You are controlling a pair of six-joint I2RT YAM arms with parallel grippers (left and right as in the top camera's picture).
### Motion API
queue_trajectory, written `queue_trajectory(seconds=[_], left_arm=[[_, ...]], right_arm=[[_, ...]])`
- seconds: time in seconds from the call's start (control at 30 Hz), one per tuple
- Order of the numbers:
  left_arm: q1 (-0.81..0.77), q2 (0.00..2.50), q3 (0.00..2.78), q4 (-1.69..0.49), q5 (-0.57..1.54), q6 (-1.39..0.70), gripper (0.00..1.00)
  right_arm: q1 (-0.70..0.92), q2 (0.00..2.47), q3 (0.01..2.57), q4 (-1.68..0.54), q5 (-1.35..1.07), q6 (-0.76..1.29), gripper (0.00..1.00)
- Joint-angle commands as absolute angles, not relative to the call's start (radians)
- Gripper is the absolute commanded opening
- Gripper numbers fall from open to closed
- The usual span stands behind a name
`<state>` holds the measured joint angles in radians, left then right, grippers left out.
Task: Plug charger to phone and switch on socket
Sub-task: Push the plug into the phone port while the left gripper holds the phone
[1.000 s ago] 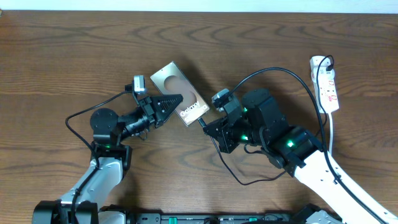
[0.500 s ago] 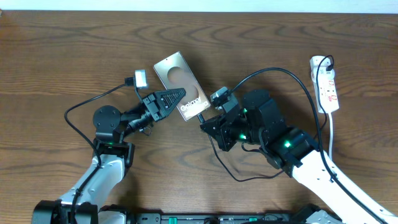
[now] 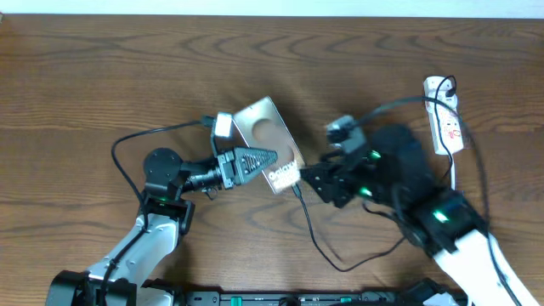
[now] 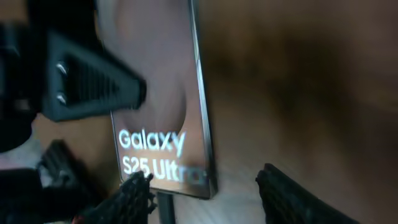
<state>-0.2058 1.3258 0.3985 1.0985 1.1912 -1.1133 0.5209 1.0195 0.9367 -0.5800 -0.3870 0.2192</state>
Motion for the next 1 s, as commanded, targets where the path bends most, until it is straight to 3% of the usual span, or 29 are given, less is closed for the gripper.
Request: queue_trajectory(seconds=[0.0, 0.27, 0.63, 0.7, 0.73, 0.97], left_arm=[[-0.208, 1.319, 0.402, 1.113, 1.237, -1.077, 0.07], [-0.208, 1.319, 0.402, 1.113, 1.058, -1.073, 0.07], [-0.174, 1.319, 0.402, 1.108, 1.055, -1.074, 0.07], [-0.173, 1.319, 0.402, 1.108, 1.064, -1.074, 0.08], [-0.173, 1.319, 0.402, 1.108, 1.078, -1.074, 0.07], [-0.173, 1.319, 0.402, 1.108, 1.181, -1.074, 0.07]], right_arm=[[0.512, 0.904, 0.966, -0.645, -0.305, 0.201, 0.63], [0.534, 0.892, 0.952, -0.843, -0.286, 0.201, 0.62], [0.807, 1.097, 0.904, -0.709, -0.102, 0.217, 0.61], [0.823, 1.122, 0.904, -0.694, -0.027, 0.23, 0.57], [0.827, 1.143, 0.904, -0.679, 0.011, 0.231, 0.49], [0.826, 1.179, 0.904, -0.574, 0.028, 0.231, 0.28]])
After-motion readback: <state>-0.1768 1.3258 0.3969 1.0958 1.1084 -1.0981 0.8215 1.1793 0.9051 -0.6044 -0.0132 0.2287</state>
